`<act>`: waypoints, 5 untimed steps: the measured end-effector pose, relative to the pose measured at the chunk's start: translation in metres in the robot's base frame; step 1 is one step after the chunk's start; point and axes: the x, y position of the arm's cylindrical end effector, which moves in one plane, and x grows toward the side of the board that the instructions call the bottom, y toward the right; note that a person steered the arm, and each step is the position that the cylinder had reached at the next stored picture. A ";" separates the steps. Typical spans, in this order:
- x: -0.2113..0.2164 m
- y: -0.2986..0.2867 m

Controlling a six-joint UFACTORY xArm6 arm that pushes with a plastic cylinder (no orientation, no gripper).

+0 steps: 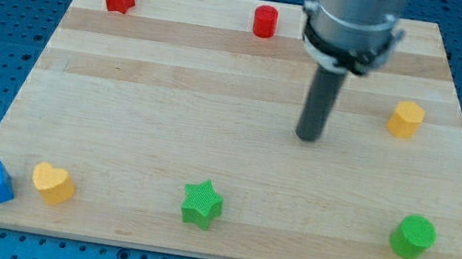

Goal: Put your hand to the left of the blue triangle

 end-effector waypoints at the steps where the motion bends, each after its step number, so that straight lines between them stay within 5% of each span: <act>1: -0.062 -0.009; 3: -0.149 -0.009; 5: -0.155 0.006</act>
